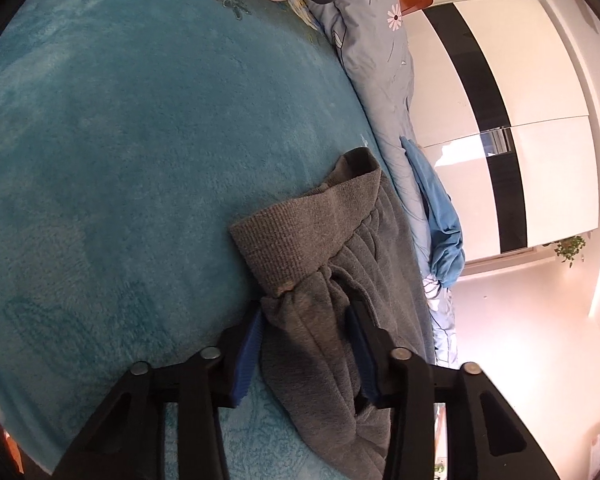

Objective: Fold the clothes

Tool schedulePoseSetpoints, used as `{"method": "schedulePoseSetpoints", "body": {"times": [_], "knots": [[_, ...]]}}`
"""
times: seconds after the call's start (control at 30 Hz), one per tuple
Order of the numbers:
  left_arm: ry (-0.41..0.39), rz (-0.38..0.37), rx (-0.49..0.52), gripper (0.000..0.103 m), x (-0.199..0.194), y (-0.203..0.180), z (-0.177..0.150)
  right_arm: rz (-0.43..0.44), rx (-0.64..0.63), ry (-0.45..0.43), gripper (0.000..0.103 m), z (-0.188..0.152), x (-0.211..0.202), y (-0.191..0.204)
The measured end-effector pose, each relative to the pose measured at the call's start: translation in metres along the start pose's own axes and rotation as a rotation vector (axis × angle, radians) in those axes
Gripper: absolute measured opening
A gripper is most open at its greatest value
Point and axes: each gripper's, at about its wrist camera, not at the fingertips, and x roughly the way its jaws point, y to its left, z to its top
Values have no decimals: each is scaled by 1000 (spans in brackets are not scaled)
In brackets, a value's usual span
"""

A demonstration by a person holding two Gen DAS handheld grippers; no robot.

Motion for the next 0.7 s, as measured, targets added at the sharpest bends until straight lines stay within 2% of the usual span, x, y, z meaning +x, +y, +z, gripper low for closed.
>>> {"method": "schedulePoseSetpoints", "body": {"times": [0.03,0.07,0.13,0.2,0.23,0.33,0.47,0.7], "knots": [[1,-17,-14,25,0,2,0,24,2,-14,15,3,-3,5],[2,-34,-29,18,-1,4,0,47,4,-27,15,6,-5,9],[6,-62,-45,12,-2,5,2,95,9,-54,9,11,-10,18],[12,-108,-60,11,-4,2,3,142,13,-81,9,17,-15,27],[14,-136,-72,11,-6,0,4,166,15,-95,4,20,-18,32],[19,-211,-99,10,-10,-9,8,206,7,-116,4,35,-14,48],[14,-241,-79,10,-13,-33,16,229,-18,-126,4,62,2,73],[36,-285,-108,10,-5,-78,41,270,-61,-143,4,109,30,116]]}}
